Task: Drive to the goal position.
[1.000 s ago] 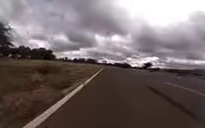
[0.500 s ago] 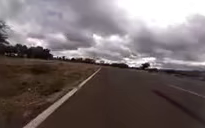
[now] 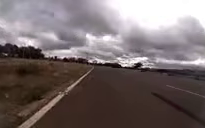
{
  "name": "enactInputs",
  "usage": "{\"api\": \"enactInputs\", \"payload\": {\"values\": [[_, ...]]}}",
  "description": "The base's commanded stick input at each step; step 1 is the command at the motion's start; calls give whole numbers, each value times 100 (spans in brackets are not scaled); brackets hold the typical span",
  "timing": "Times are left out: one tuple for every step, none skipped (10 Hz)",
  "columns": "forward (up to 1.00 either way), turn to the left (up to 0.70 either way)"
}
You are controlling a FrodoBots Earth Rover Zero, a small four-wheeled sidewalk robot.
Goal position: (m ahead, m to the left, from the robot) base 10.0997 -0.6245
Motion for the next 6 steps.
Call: {"api": "enactInputs", "payload": {"values": [[85,-30],[85,-18],[85,0],[85,4],[85,4],[85,-11]]}}
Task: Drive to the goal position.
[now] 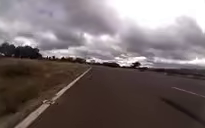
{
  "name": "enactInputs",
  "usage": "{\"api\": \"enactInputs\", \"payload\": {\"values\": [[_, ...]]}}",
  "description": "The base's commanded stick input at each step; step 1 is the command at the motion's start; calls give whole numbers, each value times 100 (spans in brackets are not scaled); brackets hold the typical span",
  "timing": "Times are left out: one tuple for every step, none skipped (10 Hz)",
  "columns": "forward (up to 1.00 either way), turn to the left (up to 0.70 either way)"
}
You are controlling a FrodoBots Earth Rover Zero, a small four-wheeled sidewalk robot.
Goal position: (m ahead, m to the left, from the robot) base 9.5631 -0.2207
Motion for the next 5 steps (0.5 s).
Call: {"api": "enactInputs", "payload": {"values": [[85,-28],[85,-14],[85,3],[85,4],[85,4]]}}
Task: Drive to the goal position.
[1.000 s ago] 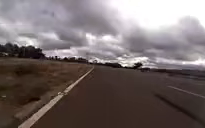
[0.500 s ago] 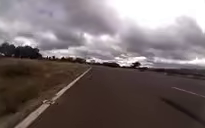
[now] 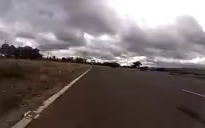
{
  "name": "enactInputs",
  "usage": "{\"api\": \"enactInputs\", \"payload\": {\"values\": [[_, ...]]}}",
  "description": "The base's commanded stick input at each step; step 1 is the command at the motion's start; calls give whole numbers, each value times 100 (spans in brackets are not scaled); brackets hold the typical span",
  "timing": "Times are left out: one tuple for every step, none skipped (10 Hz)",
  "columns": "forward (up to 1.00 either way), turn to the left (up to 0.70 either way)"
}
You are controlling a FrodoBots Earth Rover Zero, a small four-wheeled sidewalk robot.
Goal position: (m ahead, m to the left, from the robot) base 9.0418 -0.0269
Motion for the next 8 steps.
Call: {"api": "enactInputs", "payload": {"values": [[85,4],[85,4],[85,4],[85,4],[85,4],[85,-30],[85,-30],[85,-30]]}}
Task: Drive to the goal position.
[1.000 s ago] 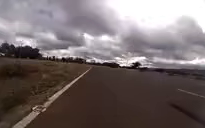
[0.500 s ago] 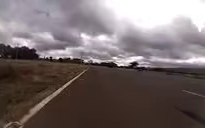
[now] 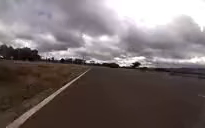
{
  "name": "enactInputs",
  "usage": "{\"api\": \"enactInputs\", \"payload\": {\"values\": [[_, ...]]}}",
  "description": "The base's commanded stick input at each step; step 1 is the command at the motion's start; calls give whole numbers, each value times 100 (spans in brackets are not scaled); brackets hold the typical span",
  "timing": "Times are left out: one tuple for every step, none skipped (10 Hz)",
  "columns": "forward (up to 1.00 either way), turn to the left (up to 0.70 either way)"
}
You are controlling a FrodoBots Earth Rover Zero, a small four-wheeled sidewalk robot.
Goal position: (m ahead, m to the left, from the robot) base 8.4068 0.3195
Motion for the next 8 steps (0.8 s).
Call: {"api": "enactInputs", "payload": {"values": [[85,-30],[85,-24],[85,-7],[85,4],[85,4],[85,4],[85,4],[85,4]]}}
